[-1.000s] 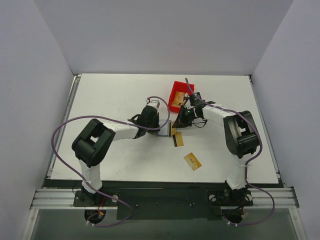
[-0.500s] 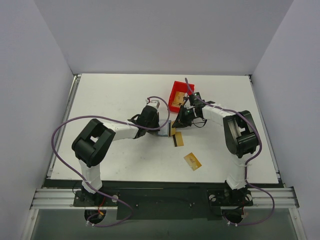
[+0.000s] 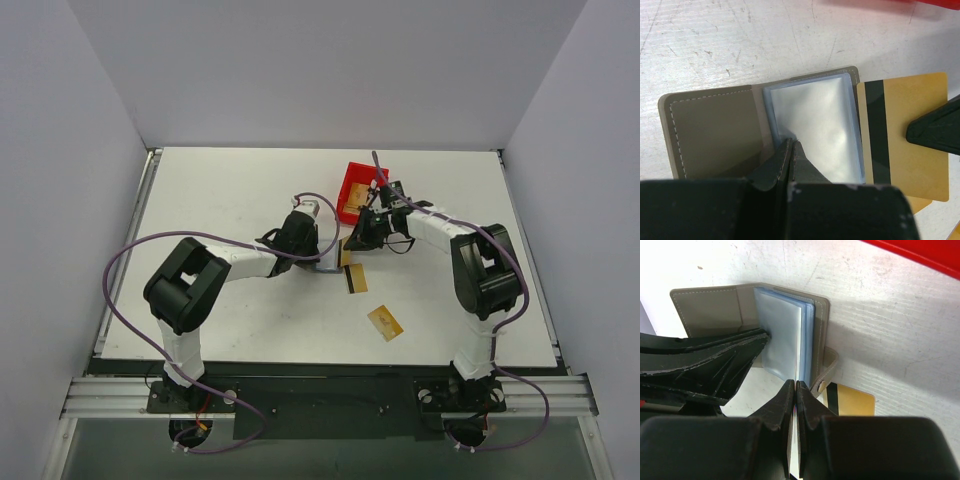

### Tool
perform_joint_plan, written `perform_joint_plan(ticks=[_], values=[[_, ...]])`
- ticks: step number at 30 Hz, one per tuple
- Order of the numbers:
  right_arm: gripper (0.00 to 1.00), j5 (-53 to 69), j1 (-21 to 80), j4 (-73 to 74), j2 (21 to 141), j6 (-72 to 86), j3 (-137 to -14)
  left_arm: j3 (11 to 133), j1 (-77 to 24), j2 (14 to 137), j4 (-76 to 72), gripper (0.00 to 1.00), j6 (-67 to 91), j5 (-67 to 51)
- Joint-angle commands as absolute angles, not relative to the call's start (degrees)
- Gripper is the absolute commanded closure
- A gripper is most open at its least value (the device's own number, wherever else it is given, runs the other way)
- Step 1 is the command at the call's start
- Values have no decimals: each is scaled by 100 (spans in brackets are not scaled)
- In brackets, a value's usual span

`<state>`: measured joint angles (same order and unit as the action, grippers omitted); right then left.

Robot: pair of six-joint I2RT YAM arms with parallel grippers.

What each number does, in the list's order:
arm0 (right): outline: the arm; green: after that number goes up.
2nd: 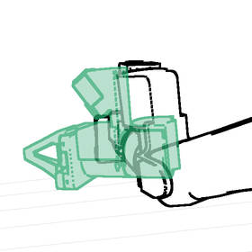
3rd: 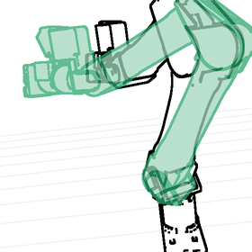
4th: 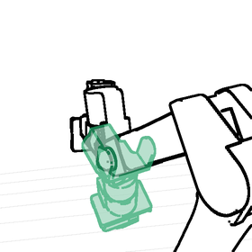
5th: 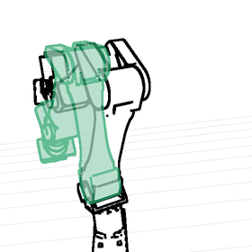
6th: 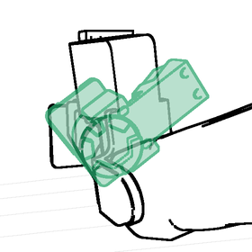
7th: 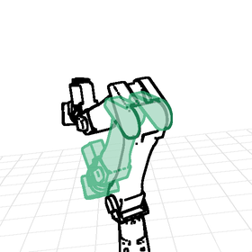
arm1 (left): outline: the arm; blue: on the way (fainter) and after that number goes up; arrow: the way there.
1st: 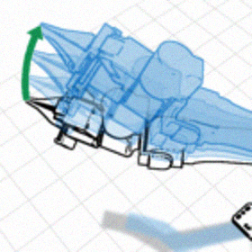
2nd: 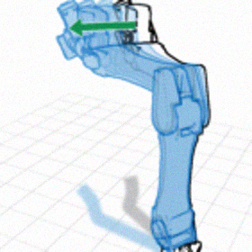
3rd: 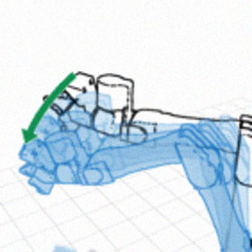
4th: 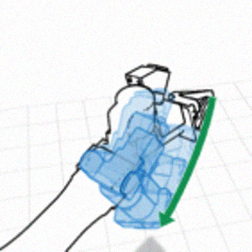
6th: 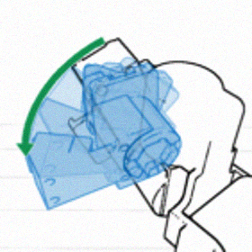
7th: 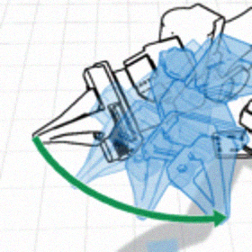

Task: Put the credit cards into the card holder
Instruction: Insert the credit card into the card holder.

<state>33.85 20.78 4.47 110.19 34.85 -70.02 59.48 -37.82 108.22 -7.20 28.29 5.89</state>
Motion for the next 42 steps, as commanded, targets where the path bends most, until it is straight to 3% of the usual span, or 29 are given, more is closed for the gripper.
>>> perform_joint_plan(ticks=[1,29,42], values=[[100,3489,2127,352,10793,3577,-7058,5906,-3753,10828,-439,100,2786,633],[100,3006,2232,852,11540,3463,-7365,5757,-3437,10205,-501,100,2997,176],[100,2971,2224,1046,11549,3366,-7506,5379,-3252,10002,-413,100,2874,650]])
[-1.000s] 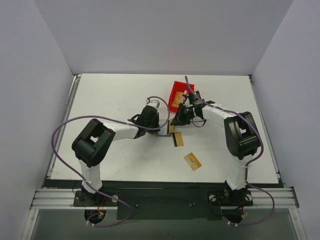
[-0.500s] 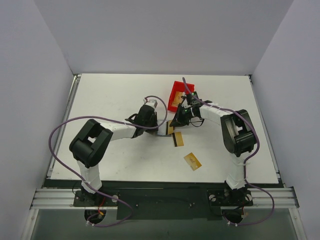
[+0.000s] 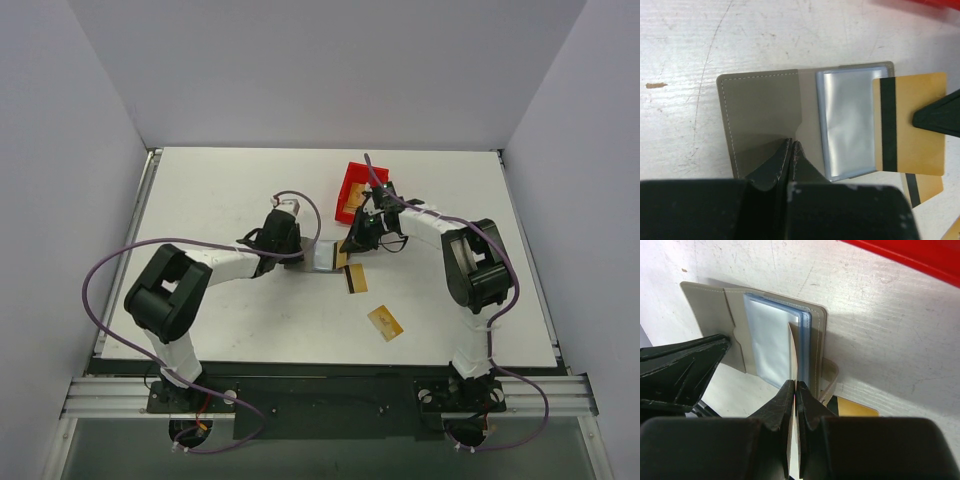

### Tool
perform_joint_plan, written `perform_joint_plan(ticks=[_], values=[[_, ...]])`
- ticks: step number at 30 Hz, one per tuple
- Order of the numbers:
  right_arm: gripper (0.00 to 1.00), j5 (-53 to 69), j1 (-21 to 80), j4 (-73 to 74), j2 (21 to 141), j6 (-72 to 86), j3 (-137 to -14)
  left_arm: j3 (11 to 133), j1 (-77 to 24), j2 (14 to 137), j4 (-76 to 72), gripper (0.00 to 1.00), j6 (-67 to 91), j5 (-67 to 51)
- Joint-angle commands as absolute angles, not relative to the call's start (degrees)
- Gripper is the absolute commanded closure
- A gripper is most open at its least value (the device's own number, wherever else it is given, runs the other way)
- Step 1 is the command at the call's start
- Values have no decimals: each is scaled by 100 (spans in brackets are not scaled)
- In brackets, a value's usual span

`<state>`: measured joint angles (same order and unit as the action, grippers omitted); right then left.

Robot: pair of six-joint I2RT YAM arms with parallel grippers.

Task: Put the credit cards into the card holder
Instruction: Insert the credit card into the card holder.

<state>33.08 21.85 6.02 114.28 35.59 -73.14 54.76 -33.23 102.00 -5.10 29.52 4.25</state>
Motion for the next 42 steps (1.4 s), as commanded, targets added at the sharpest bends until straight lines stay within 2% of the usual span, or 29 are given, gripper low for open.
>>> perform_joint_plan(ticks=[1,24,42], values=[[100,2979,2232,1063,11549,3358,-7523,5362,-3252,10019,-422,100,2865,650],[100,2347,2768,2197,12181,3225,-8534,5300,-3261,10187,-501,100,2857,510],[100,2627,2892,1873,12560,3463,-8535,5335,-3261,10274,-545,100,2856,448]])
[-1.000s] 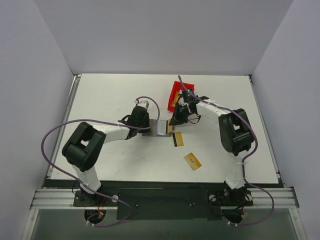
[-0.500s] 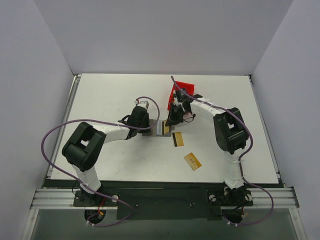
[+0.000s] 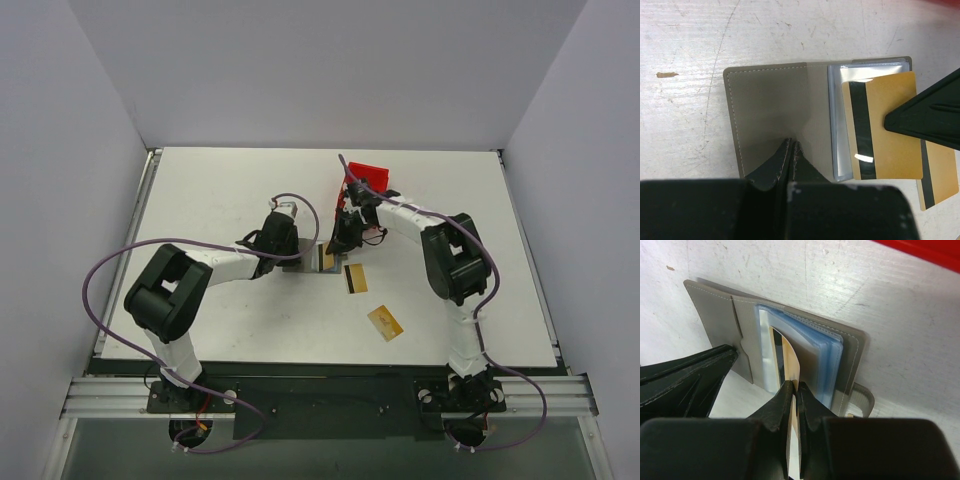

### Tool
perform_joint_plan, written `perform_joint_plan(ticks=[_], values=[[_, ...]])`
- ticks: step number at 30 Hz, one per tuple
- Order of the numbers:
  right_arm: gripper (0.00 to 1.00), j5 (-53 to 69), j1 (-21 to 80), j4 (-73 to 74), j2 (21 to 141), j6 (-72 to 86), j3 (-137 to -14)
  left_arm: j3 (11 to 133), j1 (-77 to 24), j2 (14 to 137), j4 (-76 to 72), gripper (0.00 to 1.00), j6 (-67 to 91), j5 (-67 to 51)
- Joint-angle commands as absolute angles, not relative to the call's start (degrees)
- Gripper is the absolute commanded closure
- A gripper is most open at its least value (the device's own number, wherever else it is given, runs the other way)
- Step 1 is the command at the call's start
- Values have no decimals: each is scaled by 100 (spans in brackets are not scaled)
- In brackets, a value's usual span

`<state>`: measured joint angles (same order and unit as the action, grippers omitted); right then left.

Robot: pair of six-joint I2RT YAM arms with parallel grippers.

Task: Put the credit cards into the card holder
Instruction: Insert the credit card into the card holder.

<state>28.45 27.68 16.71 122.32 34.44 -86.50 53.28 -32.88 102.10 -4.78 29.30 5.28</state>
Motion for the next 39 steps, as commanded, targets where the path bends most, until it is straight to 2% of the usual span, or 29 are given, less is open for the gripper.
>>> perform_joint_plan(ticks=[1,16,29,39], values=[[100,2715,2892,1733,12568,3498,-8508,5335,-3261,10283,-545,100,2856,440],[100,3287,2874,53,12270,4025,-7550,5335,-3261,10292,-519,100,2856,404],[100,3173,2575,624,11910,3569,-7427,5159,-3208,9659,-554,100,2971,888],[100,2944,2575,1081,11707,3270,-7348,5028,-3260,10116,-483,100,2962,782]])
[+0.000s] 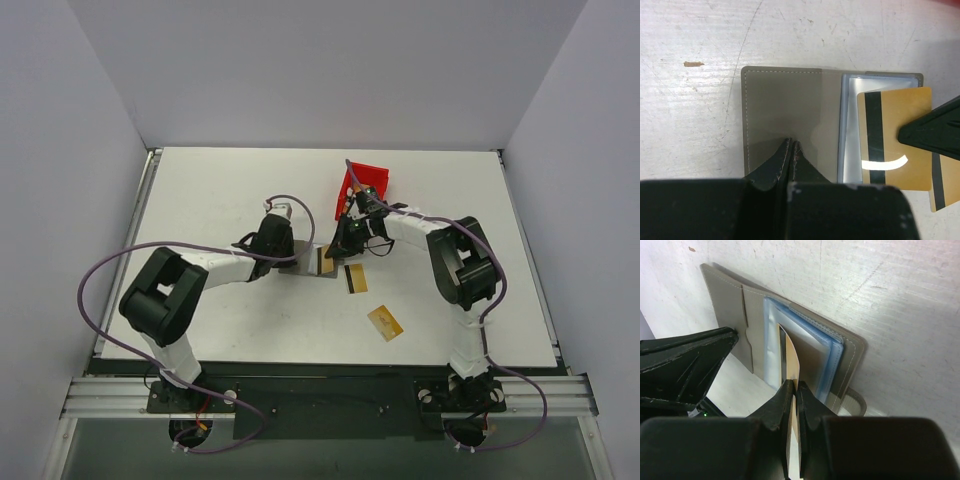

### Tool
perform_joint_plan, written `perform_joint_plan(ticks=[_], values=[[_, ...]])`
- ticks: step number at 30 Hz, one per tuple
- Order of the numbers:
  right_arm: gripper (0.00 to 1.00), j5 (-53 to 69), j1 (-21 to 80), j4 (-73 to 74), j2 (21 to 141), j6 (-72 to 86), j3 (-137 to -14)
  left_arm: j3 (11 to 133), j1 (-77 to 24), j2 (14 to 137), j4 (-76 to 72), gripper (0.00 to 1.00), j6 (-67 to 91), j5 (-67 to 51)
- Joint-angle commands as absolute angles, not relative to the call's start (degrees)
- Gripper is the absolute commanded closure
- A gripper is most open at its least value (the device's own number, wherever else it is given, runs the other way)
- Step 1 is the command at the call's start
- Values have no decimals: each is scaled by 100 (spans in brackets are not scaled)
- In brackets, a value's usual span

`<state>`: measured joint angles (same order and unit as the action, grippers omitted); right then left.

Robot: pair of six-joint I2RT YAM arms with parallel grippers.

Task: Put the credit cards into the card holder
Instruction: Insert the credit card into the card holder.

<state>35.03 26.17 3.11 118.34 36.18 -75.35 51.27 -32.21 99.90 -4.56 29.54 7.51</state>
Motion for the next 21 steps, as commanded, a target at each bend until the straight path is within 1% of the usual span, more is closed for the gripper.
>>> perform_joint_plan(ticks=[1,11,16,21], values=[[100,2944,2575,1081,11690,3261,-7330,4984,-3269,10116,-475,100,2962,782],[100,3015,2821,1160,11540,3190,-7058,4281,-3656,9721,-290,100,3313,712],[100,2988,2909,1151,11347,3234,-6716,3798,-3955,9317,-168,100,3630,747],[100,3023,3102,1151,11127,3269,-6434,3656,-4113,8817,-9,100,3858,1019]])
